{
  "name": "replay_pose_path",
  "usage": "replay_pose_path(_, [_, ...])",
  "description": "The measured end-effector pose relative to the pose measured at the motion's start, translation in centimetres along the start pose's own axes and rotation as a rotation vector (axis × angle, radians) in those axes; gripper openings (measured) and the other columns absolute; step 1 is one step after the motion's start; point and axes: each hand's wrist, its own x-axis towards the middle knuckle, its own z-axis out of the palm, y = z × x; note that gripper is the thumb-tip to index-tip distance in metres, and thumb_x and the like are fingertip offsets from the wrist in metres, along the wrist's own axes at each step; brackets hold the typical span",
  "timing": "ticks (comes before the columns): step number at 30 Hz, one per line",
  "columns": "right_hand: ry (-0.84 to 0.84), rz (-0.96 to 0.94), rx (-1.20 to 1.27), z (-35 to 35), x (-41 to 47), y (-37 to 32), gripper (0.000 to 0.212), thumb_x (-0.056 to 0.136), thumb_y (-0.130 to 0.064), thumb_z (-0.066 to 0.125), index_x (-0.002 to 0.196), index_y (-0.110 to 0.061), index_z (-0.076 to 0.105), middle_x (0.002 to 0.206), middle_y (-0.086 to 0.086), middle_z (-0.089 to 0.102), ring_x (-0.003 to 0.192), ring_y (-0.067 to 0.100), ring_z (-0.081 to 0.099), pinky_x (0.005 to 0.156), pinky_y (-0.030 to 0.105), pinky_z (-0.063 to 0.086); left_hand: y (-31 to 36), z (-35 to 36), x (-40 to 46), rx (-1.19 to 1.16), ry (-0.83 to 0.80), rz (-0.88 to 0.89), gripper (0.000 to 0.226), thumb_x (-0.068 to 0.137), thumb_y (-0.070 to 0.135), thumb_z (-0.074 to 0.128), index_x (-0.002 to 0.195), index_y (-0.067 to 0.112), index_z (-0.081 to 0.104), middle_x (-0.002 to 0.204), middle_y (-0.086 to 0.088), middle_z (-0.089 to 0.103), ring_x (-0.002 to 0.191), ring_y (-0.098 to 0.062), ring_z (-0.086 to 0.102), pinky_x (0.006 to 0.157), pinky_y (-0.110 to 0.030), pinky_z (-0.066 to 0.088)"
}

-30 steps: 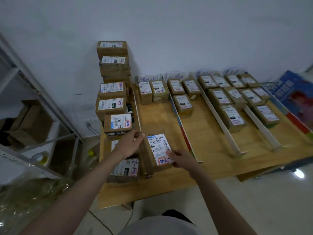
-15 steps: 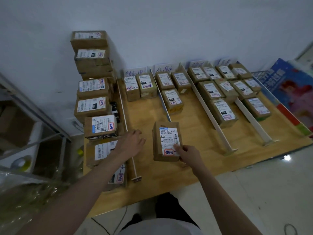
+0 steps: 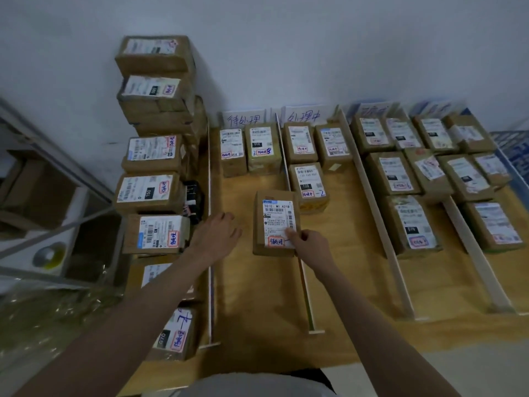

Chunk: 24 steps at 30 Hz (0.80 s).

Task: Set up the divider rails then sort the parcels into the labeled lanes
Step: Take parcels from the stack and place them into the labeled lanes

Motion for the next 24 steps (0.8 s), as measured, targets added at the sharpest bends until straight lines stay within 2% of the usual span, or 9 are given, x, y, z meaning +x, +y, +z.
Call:
replay_pose_path(1, [-0.01, -0.006, -0.006, -0.2, 1.2, -0.6, 0.044, 0.097, -0.049, 0.055, 0.099, -0.008, 0.07, 0.092, 0.003, 0.073, 0.081, 0.016, 0.069, 0.067, 0.03, 0.056, 0.0, 0.0, 0.8, 0.0, 0.007, -0.015, 0.045, 0.101, 0.045, 0.042, 0.129, 0.013, 0.055, 0.124, -0.008, 0.061, 0.106, -0.023, 0.06, 0.084, -0.037, 0.049])
replay_pose_path(4, [-0.024, -0.031, -0.003, -0.3, 5.2, -2.5, 0.044, 0.096, -0.049, 0.055, 0.103, -0.008, 0.071, 0.094, 0.005, 0.074, 0.086, 0.02, 0.07, 0.08, 0.041, 0.059, 0.0, 0.1, 3.0, -0.003, 0.026, -0.039, 0.045, 0.1, 0.045, 0.043, 0.129, 0.013, 0.055, 0.123, -0.008, 0.061, 0.104, -0.022, 0.061, 0.081, -0.036, 0.048])
replay_pose_path(6, [-0.019, -0.054, -0.031, -0.2, 7.9, -3.6, 0.046, 0.096, -0.05, 0.055, 0.102, -0.008, 0.071, 0.092, 0.007, 0.073, 0.087, 0.023, 0.07, 0.081, 0.044, 0.059, -0.1, 0.2, 4.4, 0.009, 0.013, -0.059, 0.047, 0.101, 0.046, 0.042, 0.132, 0.013, 0.053, 0.126, -0.008, 0.06, 0.107, -0.023, 0.06, 0.084, -0.037, 0.048])
replay_pose_path(11, [-0.023, -0.012, -0.071, 0.9, 13.8, -5.7, 0.048, 0.097, -0.05, 0.055, 0.095, -0.002, 0.064, 0.09, 0.007, 0.066, 0.085, 0.023, 0.065, 0.075, 0.036, 0.055, -0.6, 0.9, 7.2, 0.015, -0.013, -0.113, 0.047, 0.101, 0.046, 0.04, 0.134, 0.015, 0.051, 0.129, -0.007, 0.058, 0.113, -0.024, 0.058, 0.091, -0.038, 0.047])
replay_pose_path(15, [-0.024, 0.006, -0.176, 2.2, 16.6, -5.9, 0.045, 0.097, -0.048, 0.055, 0.091, -0.004, 0.063, 0.082, 0.007, 0.062, 0.082, 0.025, 0.064, 0.073, 0.036, 0.054, -1.1, 2.1, 8.3, -0.009, -0.035, -0.137, 0.048, 0.102, 0.047, 0.039, 0.136, 0.016, 0.05, 0.131, -0.007, 0.058, 0.114, -0.024, 0.058, 0.096, -0.041, 0.046])
replay_pose_path(19, [-0.03, 0.019, -0.256, 3.0, 18.1, -5.4, 0.051, 0.097, -0.051, 0.052, 0.098, -0.002, 0.067, 0.091, 0.012, 0.068, 0.084, 0.027, 0.067, 0.075, 0.039, 0.058, -1.7, 3.1, 8.6, -0.021, -0.034, -0.133, 0.048, 0.101, 0.048, 0.04, 0.135, 0.014, 0.051, 0.13, -0.007, 0.059, 0.113, -0.024, 0.058, 0.096, -0.04, 0.045])
replay_pose_path(24, [0.004, 0.054, -0.351, 3.9, 19.5, -5.0, 0.059, 0.093, -0.059, 0.05, 0.11, -0.004, 0.064, 0.112, 0.017, 0.063, 0.095, 0.03, 0.065, 0.086, 0.047, 0.057, -2.1, 3.6, 8.5, -0.025, -0.031, -0.133, 0.048, 0.101, 0.047, 0.04, 0.134, 0.015, 0.051, 0.128, -0.006, 0.061, 0.112, -0.023, 0.059, 0.096, -0.039, 0.046])
